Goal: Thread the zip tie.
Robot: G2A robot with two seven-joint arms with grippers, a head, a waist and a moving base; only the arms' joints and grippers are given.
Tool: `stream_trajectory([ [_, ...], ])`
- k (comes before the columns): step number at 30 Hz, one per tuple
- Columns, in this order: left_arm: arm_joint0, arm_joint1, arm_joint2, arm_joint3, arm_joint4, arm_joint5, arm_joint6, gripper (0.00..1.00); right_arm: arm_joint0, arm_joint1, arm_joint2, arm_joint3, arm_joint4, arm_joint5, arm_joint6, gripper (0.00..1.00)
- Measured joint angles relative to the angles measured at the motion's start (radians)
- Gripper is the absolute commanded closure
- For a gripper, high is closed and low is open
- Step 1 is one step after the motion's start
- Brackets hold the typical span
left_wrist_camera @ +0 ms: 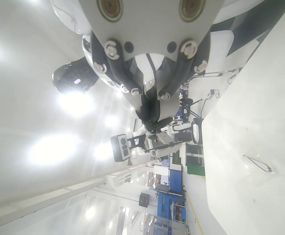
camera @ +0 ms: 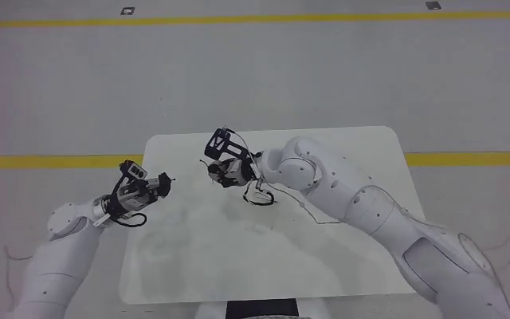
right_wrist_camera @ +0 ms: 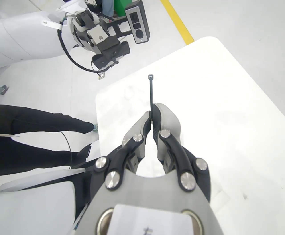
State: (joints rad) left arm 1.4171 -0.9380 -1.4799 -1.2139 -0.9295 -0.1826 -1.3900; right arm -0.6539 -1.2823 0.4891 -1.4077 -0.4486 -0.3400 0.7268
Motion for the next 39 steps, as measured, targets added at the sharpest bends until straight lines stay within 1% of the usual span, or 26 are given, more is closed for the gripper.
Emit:
stream_trajectory([
  [22, 0.000, 0.000, 0.000, 0.000, 0.000, 0.000, 0.000, 1.00, 0.000, 0.000, 0.000, 0.000, 0.000, 0.000, 0.000, 1.00],
  [24, 0.003, 0.000, 0.003, -0.006, 0.000, 0.008, 0.005, 1.00, -0.002, 0.000, 0.001, -0.001, -0.002, 0.000, -0.002, 1.00],
  [27, 0.013, 0.001, 0.014, -0.010, 0.022, 0.033, 0.004, 1.00, -0.018, 0.008, 0.011, -0.038, -0.045, 0.000, -0.037, 1.00],
  [29, 0.016, 0.000, 0.024, 0.001, 0.016, 0.050, 0.001, 1.00, -0.027, 0.019, 0.015, -0.071, -0.066, 0.000, -0.053, 1.00],
  [30, 0.015, -0.001, 0.029, 0.006, 0.019, 0.050, 0.001, 1.00, -0.029, 0.023, 0.015, -0.085, -0.072, 0.000, -0.060, 1.00],
  [32, 0.013, -0.003, 0.041, 0.018, 0.031, 0.039, 0.006, 1.00, -0.030, 0.033, 0.008, -0.111, -0.079, 0.000, -0.075, 1.00],
  [35, 0.008, -0.009, 0.066, 0.032, 0.035, 0.026, 0.016, 1.00, -0.019, 0.046, -0.018, -0.140, -0.078, 0.000, -0.106, 1.00],
  [38, 0.006, -0.013, 0.086, 0.041, 0.040, 0.016, 0.025, 1.00, 0.009, 0.055, -0.064, -0.157, -0.068, 0.000, -0.139, 1.00],
  [39, 0.006, -0.014, 0.090, 0.043, 0.045, 0.009, 0.030, 1.00, 0.025, 0.057, -0.088, -0.165, -0.066, 0.000, -0.154, 1.00],
])
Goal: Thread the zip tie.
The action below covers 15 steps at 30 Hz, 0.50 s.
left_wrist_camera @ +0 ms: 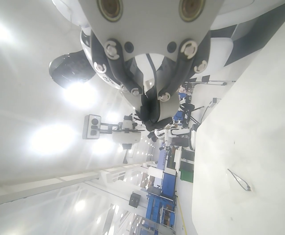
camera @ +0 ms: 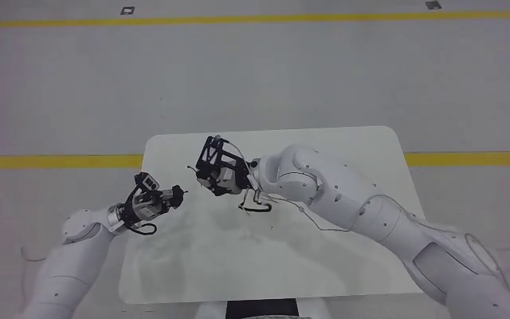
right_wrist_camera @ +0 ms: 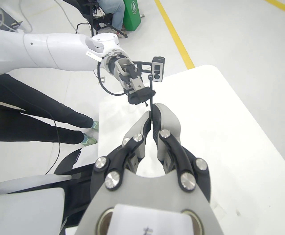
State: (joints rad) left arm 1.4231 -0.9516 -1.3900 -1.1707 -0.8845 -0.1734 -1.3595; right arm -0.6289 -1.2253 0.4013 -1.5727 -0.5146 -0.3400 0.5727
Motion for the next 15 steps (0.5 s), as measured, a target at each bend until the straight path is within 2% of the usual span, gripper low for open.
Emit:
stream_trajectory([
  [2, 0.000, 0.000, -0.002, 0.002, 0.009, -0.022, 0.020, 1.00, 0.021, 0.003, -0.031, -0.004, -0.016, 0.000, -0.013, 1.00],
  [7, 0.000, 0.000, -0.002, 0.002, 0.009, -0.022, 0.021, 1.00, 0.021, 0.003, -0.030, -0.003, -0.017, 0.000, -0.012, 1.00],
  [10, 0.001, -0.001, 0.008, -0.019, 0.023, -0.006, 0.034, 1.00, 0.008, 0.003, -0.025, -0.003, -0.018, 0.002, -0.027, 1.00],
  [15, -0.005, 0.004, 0.008, -0.037, 0.040, 0.019, -0.004, 1.00, -0.017, 0.008, -0.024, -0.030, -0.023, 0.000, -0.066, 1.00],
])
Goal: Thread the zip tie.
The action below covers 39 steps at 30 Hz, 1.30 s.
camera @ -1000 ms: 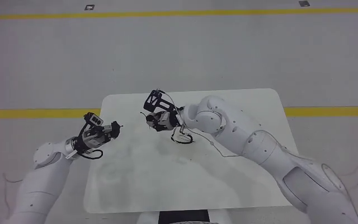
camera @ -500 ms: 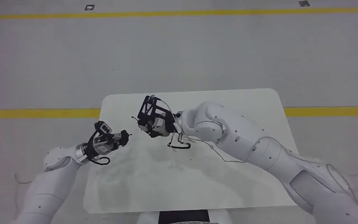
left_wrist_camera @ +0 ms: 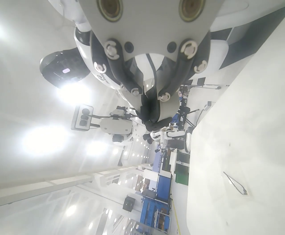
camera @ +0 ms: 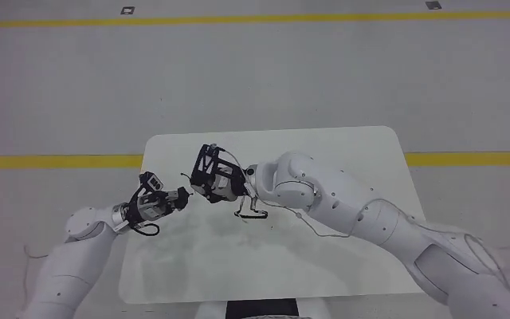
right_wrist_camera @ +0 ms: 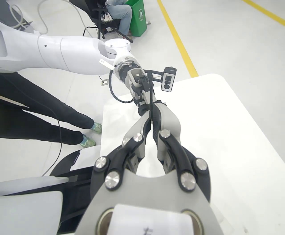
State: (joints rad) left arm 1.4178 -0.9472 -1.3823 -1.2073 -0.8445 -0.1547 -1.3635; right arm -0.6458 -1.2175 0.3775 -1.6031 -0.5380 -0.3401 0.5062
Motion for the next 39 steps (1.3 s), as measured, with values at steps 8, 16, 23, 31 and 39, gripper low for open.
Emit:
stream_trajectory([
  [8, -0.018, 0.006, -0.001, 0.008, 0.023, 0.011, -0.026, 1.00, 0.017, 0.012, -0.032, -0.019, 0.008, 0.000, -0.028, 1.00],
  [16, -0.015, 0.006, 0.006, -0.007, 0.031, 0.012, -0.007, 1.00, 0.000, 0.011, -0.027, -0.019, -0.004, 0.001, -0.037, 1.00],
  [23, -0.018, 0.012, 0.003, -0.016, 0.027, 0.030, -0.027, 1.00, -0.004, 0.012, -0.049, -0.025, -0.023, 0.000, -0.064, 1.00],
  [31, -0.029, 0.030, 0.041, -0.031, -0.001, 0.049, -0.026, 1.00, 0.015, 0.014, -0.079, -0.026, -0.025, 0.000, -0.089, 1.00],
  [39, -0.040, 0.069, 0.085, -0.040, -0.009, 0.035, -0.026, 1.00, -0.012, 0.017, -0.059, -0.036, -0.068, 0.000, -0.083, 1.00],
])
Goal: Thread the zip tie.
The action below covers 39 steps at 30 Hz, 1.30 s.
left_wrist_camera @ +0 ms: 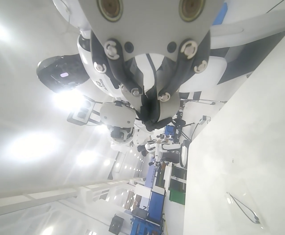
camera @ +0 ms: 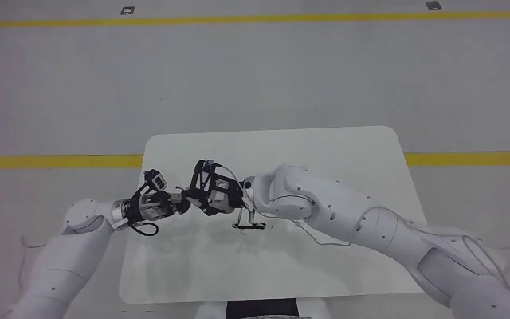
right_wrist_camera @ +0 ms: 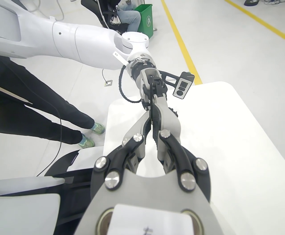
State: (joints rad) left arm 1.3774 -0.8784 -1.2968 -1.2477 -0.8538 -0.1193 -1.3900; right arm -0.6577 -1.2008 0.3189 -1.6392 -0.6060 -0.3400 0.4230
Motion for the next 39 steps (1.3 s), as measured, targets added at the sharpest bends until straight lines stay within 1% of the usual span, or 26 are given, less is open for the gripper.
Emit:
stream_trajectory([
  [5, -0.005, 0.029, 0.030, -0.008, -0.020, -0.015, 0.000, 1.00, 0.001, 0.006, -0.001, -0.019, -0.023, 0.000, 0.010, 1.00],
  [9, -0.011, 0.051, 0.054, -0.008, -0.029, -0.039, 0.000, 1.00, 0.005, 0.007, -0.004, -0.023, -0.029, 0.000, 0.010, 1.00],
  [14, -0.011, 0.051, 0.055, -0.008, -0.028, -0.041, 0.000, 1.00, 0.004, 0.007, -0.004, -0.022, -0.029, 0.000, 0.010, 1.00],
  [17, -0.011, 0.051, 0.055, -0.008, -0.028, -0.040, 0.000, 1.00, -0.011, 0.007, 0.003, -0.021, -0.062, 0.001, 0.007, 1.00],
  [20, -0.011, 0.051, 0.055, -0.008, -0.028, -0.040, 0.000, 1.00, -0.014, 0.006, 0.007, -0.020, -0.092, 0.000, 0.018, 1.00],
  [27, -0.011, 0.051, 0.055, -0.008, -0.028, -0.040, 0.000, 1.00, 0.011, 0.000, -0.018, -0.004, -0.108, 0.000, 0.008, 1.00],
  [39, -0.011, 0.051, 0.055, -0.008, -0.028, -0.041, 0.000, 1.00, 0.050, -0.009, -0.062, 0.025, -0.092, 0.000, -0.024, 1.00],
])
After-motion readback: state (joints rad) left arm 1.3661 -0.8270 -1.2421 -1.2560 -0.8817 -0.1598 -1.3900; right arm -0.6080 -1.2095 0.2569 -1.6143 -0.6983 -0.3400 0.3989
